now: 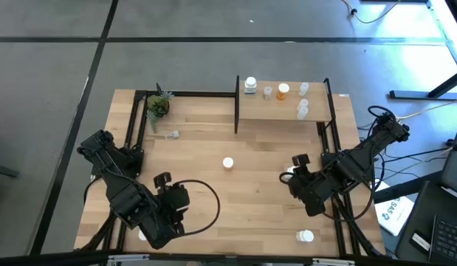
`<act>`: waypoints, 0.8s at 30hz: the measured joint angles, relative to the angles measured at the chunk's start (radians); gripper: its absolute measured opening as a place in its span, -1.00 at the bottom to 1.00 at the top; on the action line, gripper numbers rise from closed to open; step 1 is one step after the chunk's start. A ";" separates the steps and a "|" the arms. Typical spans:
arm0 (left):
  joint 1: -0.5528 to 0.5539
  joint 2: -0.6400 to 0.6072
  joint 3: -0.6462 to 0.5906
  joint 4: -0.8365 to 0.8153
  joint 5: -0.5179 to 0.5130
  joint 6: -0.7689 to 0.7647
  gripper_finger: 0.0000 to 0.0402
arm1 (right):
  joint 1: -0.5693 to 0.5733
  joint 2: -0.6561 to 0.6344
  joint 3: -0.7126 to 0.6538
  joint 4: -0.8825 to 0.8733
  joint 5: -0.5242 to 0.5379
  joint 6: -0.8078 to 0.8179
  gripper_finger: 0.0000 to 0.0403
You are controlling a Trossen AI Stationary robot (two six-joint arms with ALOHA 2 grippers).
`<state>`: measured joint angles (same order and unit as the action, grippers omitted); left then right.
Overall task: Pick and place medicine bottles onto shelf by color
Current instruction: Put the top orange pill bottle on the shelf aligned with the other orange pill bottle
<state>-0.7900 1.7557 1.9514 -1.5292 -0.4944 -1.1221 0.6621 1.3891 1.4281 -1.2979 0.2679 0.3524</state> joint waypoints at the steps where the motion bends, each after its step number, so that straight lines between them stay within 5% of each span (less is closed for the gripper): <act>1: -0.002 0.000 0.000 -0.009 0.009 -0.015 -0.13 | 0.000 0.000 0.000 0.010 0.000 -0.014 0.08; 7: -0.006 0.000 0.000 -0.012 0.025 -0.025 -0.13 | -0.005 0.000 0.000 0.057 0.001 -0.069 0.23; 24: -0.008 0.000 0.000 -0.034 -0.034 0.068 -0.13 | -0.006 0.000 0.000 -0.002 -0.008 0.033 0.21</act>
<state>-0.7982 1.7557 1.9514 -1.5631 -0.5284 -1.0543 0.6565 1.3891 1.4281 -1.3000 0.2596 0.3857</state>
